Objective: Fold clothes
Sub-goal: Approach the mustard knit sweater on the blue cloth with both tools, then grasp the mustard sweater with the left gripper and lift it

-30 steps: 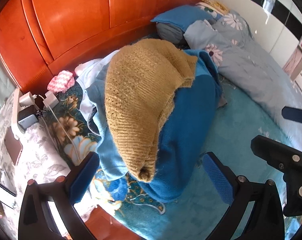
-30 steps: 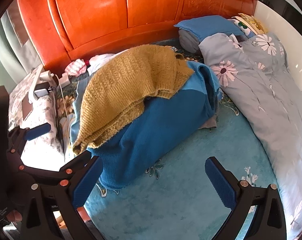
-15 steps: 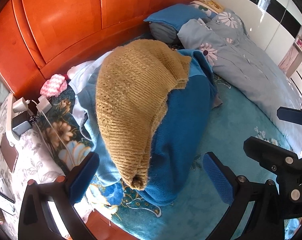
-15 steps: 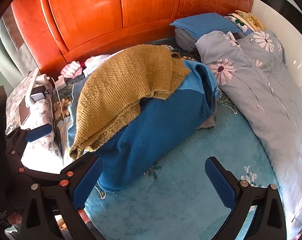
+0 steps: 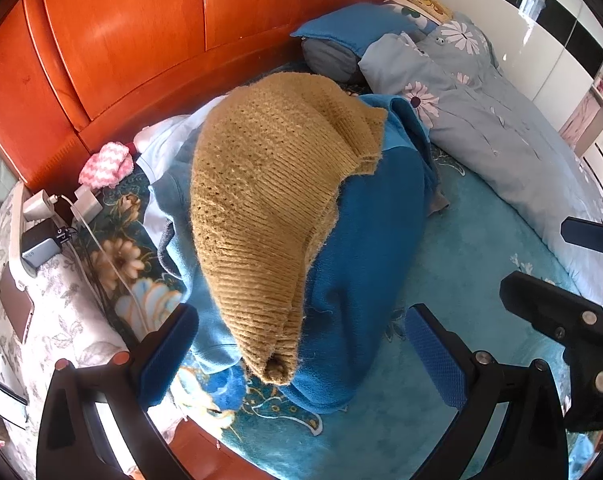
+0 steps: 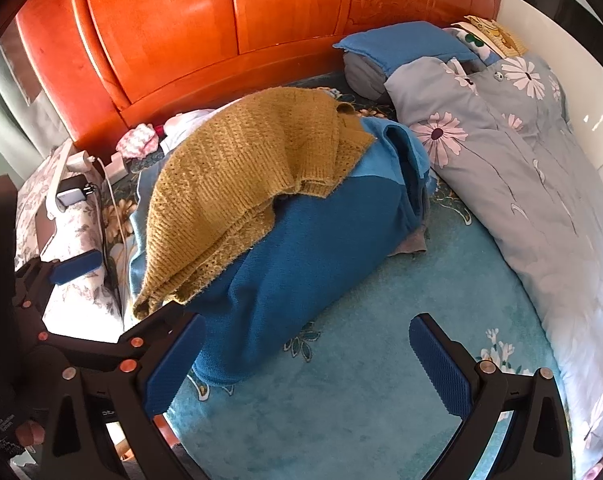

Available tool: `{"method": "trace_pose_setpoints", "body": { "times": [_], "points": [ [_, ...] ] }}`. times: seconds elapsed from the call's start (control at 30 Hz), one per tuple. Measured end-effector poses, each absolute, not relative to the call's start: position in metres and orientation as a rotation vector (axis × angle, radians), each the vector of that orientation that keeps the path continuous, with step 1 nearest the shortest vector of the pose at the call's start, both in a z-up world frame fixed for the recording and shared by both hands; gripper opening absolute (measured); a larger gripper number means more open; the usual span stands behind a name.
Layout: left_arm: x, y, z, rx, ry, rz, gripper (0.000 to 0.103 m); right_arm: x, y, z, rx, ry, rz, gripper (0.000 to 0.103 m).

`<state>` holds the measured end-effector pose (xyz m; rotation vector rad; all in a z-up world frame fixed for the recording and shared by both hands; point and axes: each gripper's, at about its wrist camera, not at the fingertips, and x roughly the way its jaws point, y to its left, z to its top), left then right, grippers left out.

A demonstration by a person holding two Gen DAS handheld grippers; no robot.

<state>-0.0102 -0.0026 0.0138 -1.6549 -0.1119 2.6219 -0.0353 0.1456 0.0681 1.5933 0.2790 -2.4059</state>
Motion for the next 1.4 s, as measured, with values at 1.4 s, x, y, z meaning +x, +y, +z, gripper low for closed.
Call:
{"method": "trace_pose_setpoints", "body": {
  "times": [1.4],
  "points": [
    [-0.159, -0.086, -0.034, -1.927, -0.355, 2.696, 0.087, -0.052, 0.207, 0.035, 1.872, 0.227, -2.438, 0.103]
  ]
}}
